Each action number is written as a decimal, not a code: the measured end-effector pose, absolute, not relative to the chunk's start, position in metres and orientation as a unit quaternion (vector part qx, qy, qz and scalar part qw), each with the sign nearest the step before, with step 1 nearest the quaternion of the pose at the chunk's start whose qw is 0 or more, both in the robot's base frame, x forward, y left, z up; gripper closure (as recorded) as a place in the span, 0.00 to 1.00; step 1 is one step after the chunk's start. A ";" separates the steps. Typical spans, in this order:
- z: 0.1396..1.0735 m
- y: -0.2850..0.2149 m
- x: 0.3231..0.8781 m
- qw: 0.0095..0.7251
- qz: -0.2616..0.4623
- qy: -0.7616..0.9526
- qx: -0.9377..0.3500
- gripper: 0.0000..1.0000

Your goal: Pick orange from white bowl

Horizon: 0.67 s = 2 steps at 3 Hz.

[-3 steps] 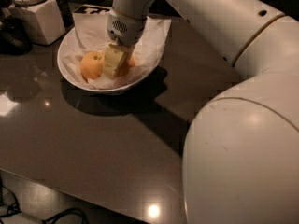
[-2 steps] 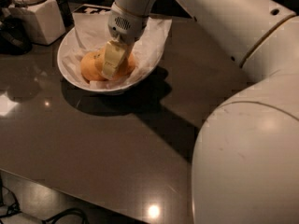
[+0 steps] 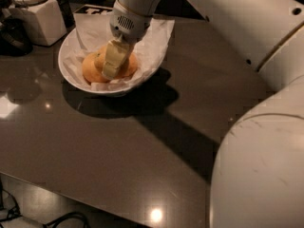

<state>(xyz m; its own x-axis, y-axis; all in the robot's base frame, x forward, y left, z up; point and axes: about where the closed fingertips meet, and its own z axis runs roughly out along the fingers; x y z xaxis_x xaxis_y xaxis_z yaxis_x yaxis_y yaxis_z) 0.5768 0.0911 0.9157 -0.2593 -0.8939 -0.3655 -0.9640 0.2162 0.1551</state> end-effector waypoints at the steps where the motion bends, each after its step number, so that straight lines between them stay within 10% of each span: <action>1: 0.938 0.083 0.551 0.126 0.182 0.764 -0.606 1.00; 2: 0.959 0.068 0.526 0.145 0.177 0.762 -0.605 1.00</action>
Offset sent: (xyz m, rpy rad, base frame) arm -0.0837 -0.0465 0.0685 0.0691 -0.1077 -0.0045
